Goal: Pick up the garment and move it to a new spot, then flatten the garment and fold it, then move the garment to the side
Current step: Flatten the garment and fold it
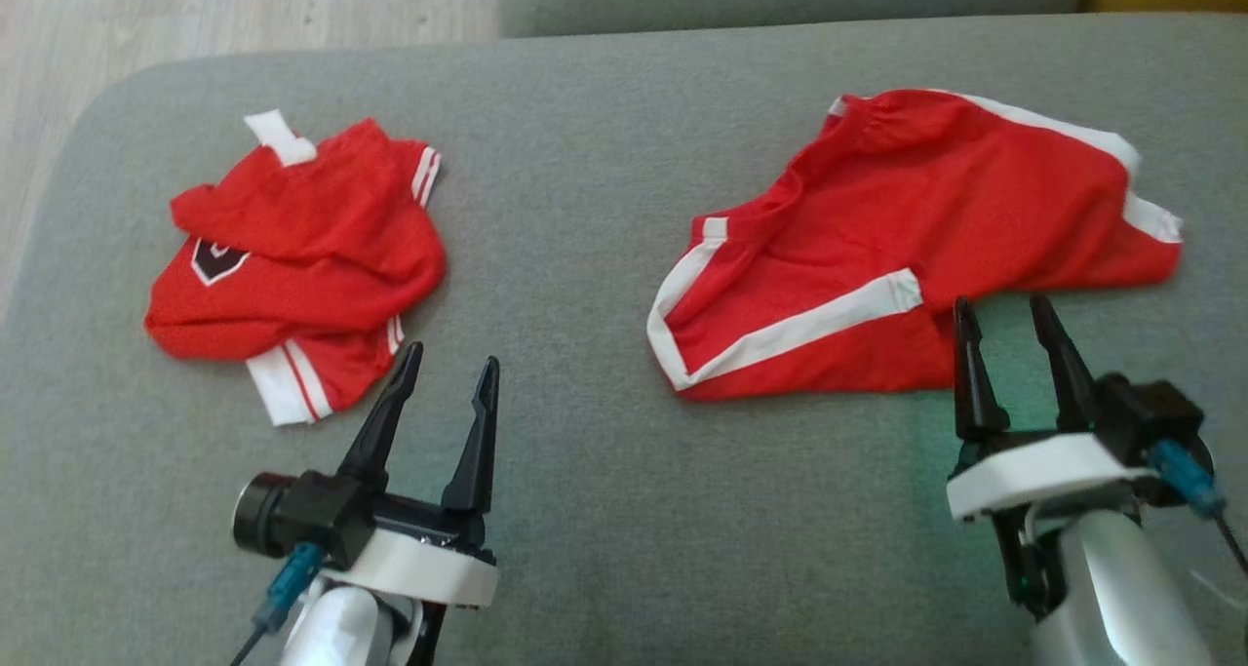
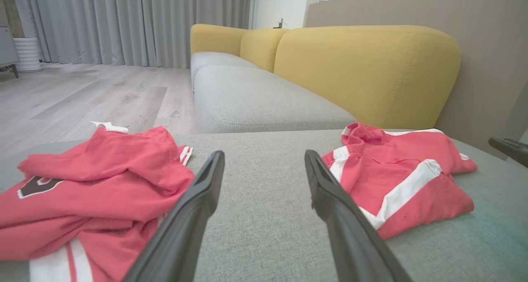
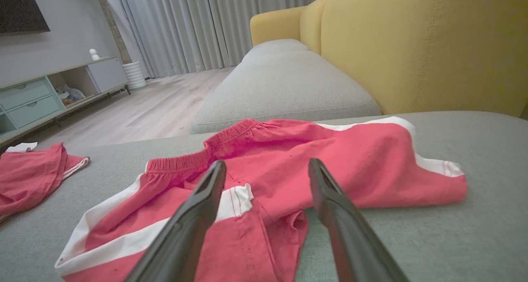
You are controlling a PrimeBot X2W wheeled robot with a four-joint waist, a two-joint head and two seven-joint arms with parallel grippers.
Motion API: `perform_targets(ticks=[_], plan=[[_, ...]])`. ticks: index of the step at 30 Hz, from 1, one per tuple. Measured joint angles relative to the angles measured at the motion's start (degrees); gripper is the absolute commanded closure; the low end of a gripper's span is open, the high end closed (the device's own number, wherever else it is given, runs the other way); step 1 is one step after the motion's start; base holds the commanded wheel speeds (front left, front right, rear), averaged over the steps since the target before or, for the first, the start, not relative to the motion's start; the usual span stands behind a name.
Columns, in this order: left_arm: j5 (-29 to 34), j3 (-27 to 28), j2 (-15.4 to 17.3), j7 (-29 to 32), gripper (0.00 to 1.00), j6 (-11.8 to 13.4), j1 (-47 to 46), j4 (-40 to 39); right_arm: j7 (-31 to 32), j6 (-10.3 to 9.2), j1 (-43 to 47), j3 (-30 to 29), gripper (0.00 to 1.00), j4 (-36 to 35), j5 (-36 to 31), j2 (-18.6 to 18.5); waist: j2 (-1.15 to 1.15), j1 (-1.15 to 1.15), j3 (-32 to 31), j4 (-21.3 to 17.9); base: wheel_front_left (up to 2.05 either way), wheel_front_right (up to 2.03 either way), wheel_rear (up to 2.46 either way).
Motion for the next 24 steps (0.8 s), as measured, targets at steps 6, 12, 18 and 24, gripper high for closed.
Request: perform_targets(ticks=[6,12,18,24], plan=[[0.0,0.0,0.0,0.0,0.00,-0.4,-1.0,0.5,2.1,0.00,-5.0,-0.5,0.00,6.8,0.8,0.0,0.00,0.00,1.4,2.1,0.00,0.00,0.00],[0.0,0.0,0.0,0.0,0.00,-0.4,-1.4,0.6,3.7,0.00,-9.1,0.6,0.00,13.2,2.5,0.0,0.00,0.01,2.5,3.5,0.00,0.00,0.00],[0.0,0.0,0.0,0.0,0.00,-0.5,-2.2,0.8,4.2,0.00,-11.7,3.0,0.82,17.7,3.3,-0.1,0.00,0.01,2.9,4.2,0.00,0.00,0.00],[0.0,0.2,0.0,0.0,0.00,-0.5,-2.2,1.1,3.0,0.00,-12.1,3.7,1.00,19.1,3.5,-0.1,0.00,0.00,2.2,3.7,0.00,0.00,0.00]])
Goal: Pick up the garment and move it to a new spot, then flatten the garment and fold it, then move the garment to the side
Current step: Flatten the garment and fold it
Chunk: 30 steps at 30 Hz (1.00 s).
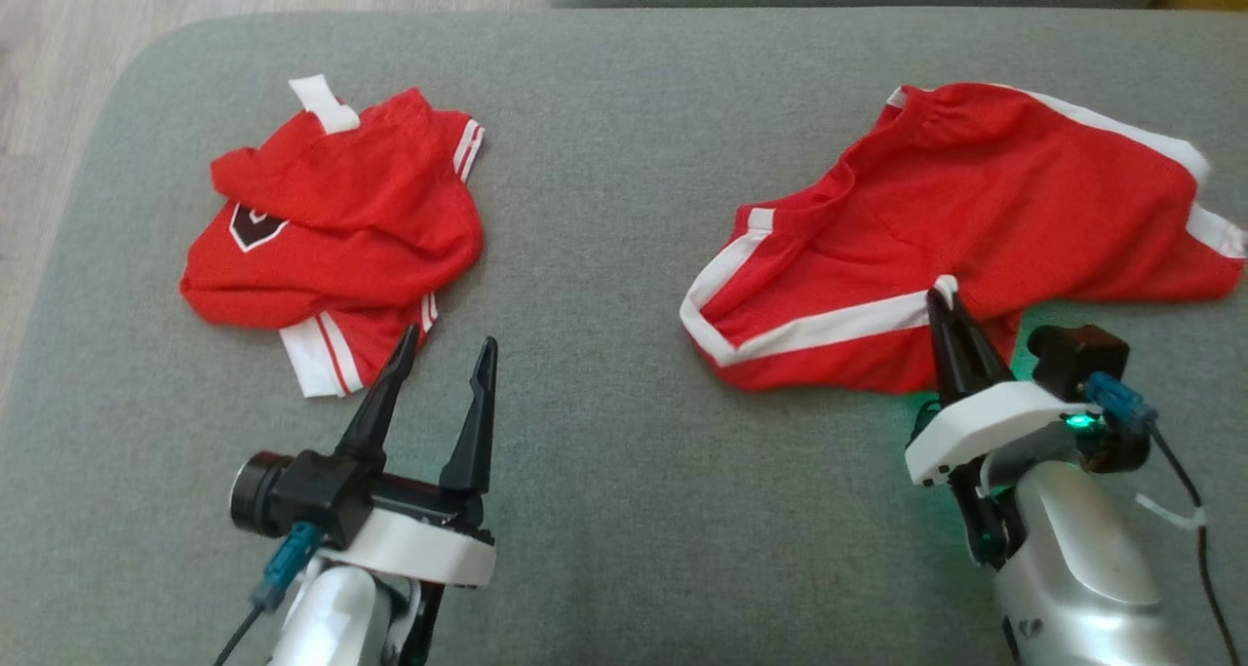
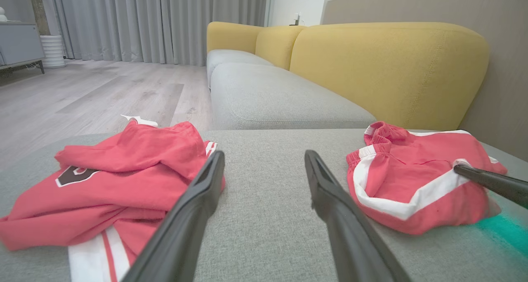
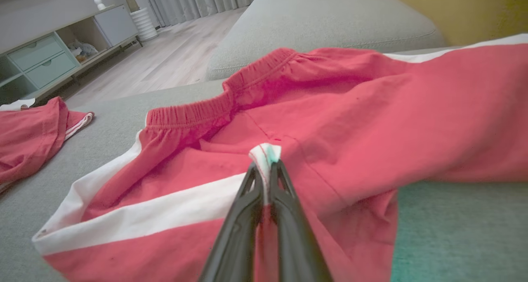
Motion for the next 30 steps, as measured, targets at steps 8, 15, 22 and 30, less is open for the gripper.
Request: perform_targets(ticks=[8,15,22,30], plan=[[0.0,1.6,-0.1,0.0,0.00,0.0,0.5,0.0,-1.7,0.00,4.9,-8.8,1.00,-5.0,-1.9,0.0,0.00,0.00,-2.2,-2.9,0.00,0.00,0.00],[0.0,1.7,-0.6,0.0,0.00,0.0,2.1,-0.4,0.7,0.00,13.2,-19.5,1.00,-10.8,-7.0,0.1,0.00,-0.01,-3.9,-5.9,0.00,0.00,0.00],[0.0,1.5,-0.8,0.0,0.00,0.0,2.2,-0.5,2.7,0.00,15.4,-23.9,0.00,-14.7,-8.7,0.2,0.00,-0.01,-4.4,-7.2,0.00,0.00,0.00],[0.0,1.1,-0.8,0.0,0.00,0.1,2.1,-0.2,-1.7,0.00,15.3,-15.1,0.00,-23.0,-6.8,0.3,0.00,-0.01,-4.4,-6.1,0.00,0.00,0.00]])
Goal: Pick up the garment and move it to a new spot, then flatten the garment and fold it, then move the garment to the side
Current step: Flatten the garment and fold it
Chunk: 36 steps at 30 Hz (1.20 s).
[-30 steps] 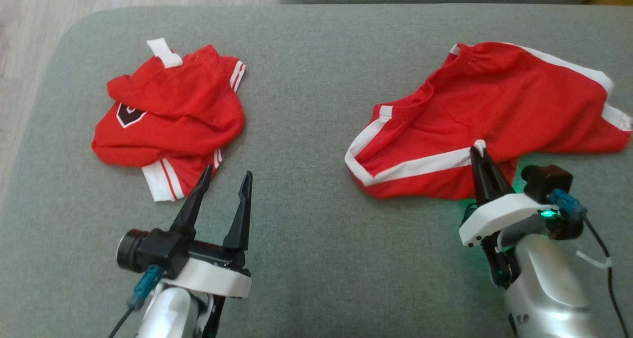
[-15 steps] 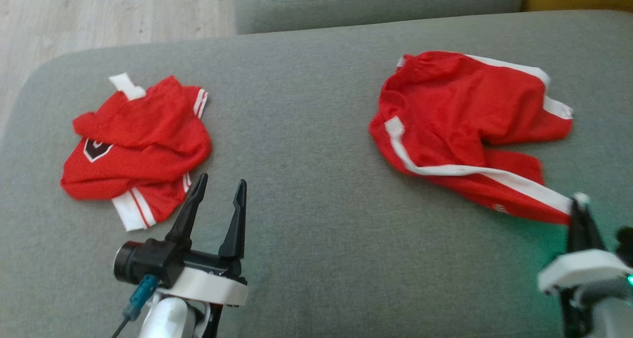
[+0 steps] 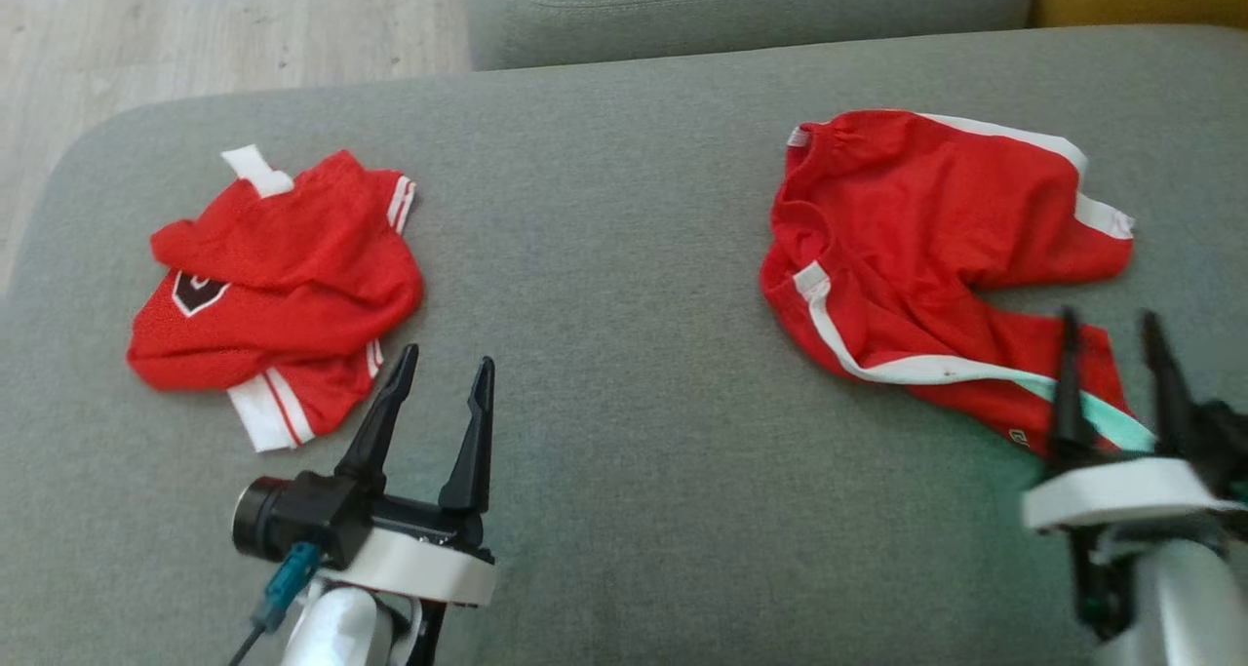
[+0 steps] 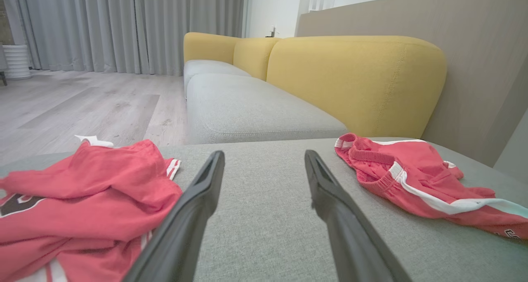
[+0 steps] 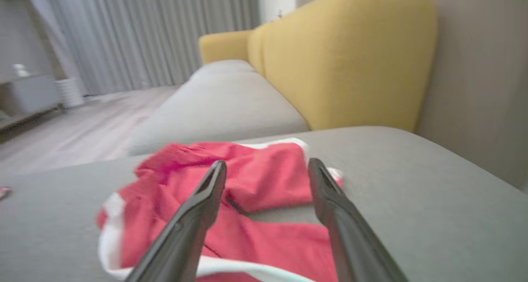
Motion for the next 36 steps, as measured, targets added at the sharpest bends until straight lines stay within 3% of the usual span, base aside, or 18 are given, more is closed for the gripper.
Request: perform_targets(ticks=[6,10,18,23,28,29,30,36], plan=[[0.0,-1.1,0.0,0.0,0.00,0.0,-0.1,0.2,0.0,0.00,0.0,11.6,0.00,-2.7,1.6,0.0,0.00,0.00,0.5,1.8,0.00,0.00,0.00],[0.0,-1.3,0.0,0.0,0.00,0.0,-0.2,0.3,4.0,0.00,-1.4,16.6,0.00,-0.4,1.8,0.0,0.00,0.00,1.4,3.4,0.00,0.00,0.00],[-0.2,-2.6,0.0,0.0,0.00,-0.1,-2.6,0.7,11.0,0.00,-11.6,17.3,0.00,10.1,-1.2,-0.2,0.00,0.01,4.5,6.9,0.00,0.00,0.00],[-0.7,-3.1,-0.1,0.0,0.00,-0.1,-3.5,0.7,12.5,0.00,-14.8,14.6,0.00,16.6,-5.3,-0.3,0.00,0.01,6.3,9.1,0.00,0.00,0.00],[-0.7,-3.1,-0.1,0.0,0.00,-0.1,-3.7,0.7,12.7,0.00,-17.2,16.2,0.00,21.5,-5.2,-0.3,0.00,0.01,7.4,10.0,0.00,0.00,0.00],[-0.7,-3.1,-0.1,0.0,0.00,-0.1,-3.7,0.8,12.2,0.00,-17.7,16.9,0.77,22.3,-4.6,-0.3,0.00,0.01,7.4,10.0,0.00,0.00,0.00],[-0.7,-3.1,-0.1,0.0,0.00,-0.1,-3.7,0.9,11.3,0.00,-18.0,17.7,1.00,22.8,-3.8,-0.4,0.00,0.01,7.4,10.1,0.00,0.00,0.00],[-0.7,-3.1,-0.1,0.0,0.00,-0.1,-4.5,1.3,6.2,0.00,-18.8,26.7,1.00,23.9,2.3,-0.5,0.00,0.00,6.3,9.9,0.00,0.00,0.00]])
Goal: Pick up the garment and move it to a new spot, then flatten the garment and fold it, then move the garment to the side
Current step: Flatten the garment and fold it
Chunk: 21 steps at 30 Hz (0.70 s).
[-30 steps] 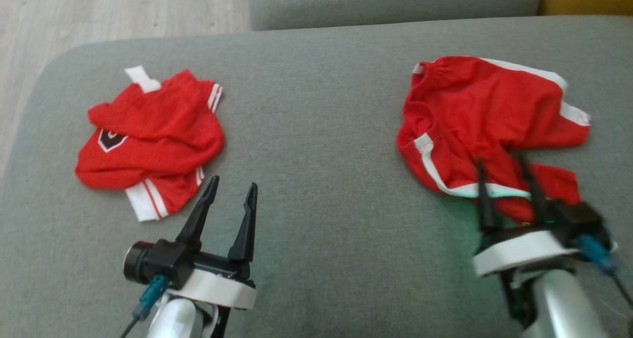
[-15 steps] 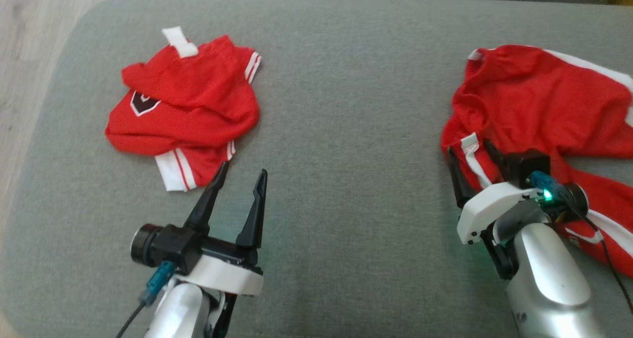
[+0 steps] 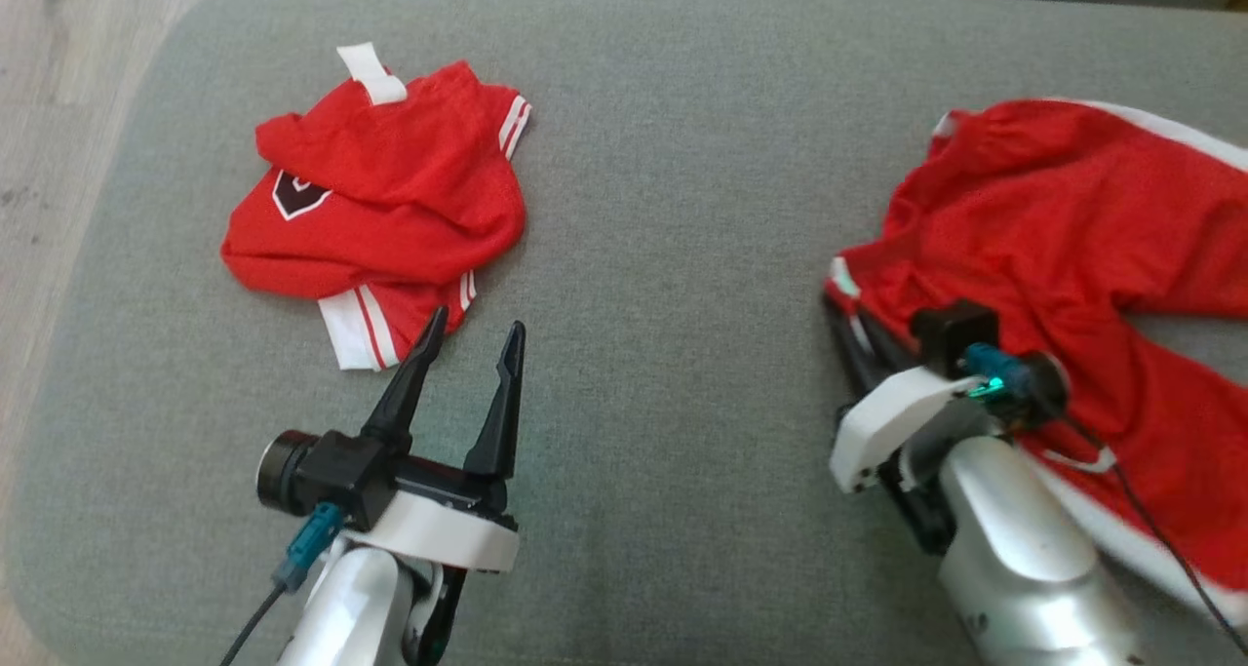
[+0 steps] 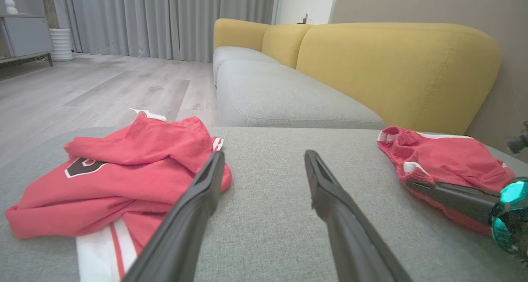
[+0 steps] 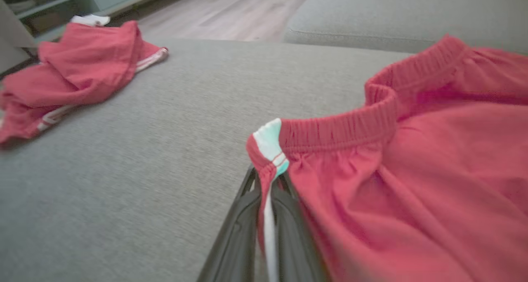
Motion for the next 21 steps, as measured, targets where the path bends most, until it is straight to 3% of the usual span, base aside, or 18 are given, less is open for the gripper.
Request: perform_targets(ticks=[7,15,16,21], plan=[[0.0,0.2,0.0,0.0,0.00,-0.4,0.1,0.2,-1.6,0.00,0.0,12.1,1.00,-2.2,6.9,-0.2,0.00,-0.01,-1.7,-0.6,0.00,0.00,0.00],[0.1,0.4,0.0,0.0,0.00,-0.4,0.3,0.2,-1.6,0.00,0.2,19.4,0.98,-3.9,10.1,-0.5,0.00,0.00,-2.3,-0.8,0.00,0.00,0.00],[0.1,0.6,0.0,0.0,0.00,-0.4,0.3,0.2,-1.6,0.00,0.2,20.2,0.02,-3.8,9.9,-0.5,0.00,-0.01,-2.4,-0.9,0.00,0.00,0.00],[0.2,2.0,0.0,0.0,0.00,-0.4,1.2,0.2,-1.9,0.00,0.6,19.8,0.00,-4.6,9.6,-0.5,0.00,0.00,-3.1,-2.2,0.00,0.00,0.00]])
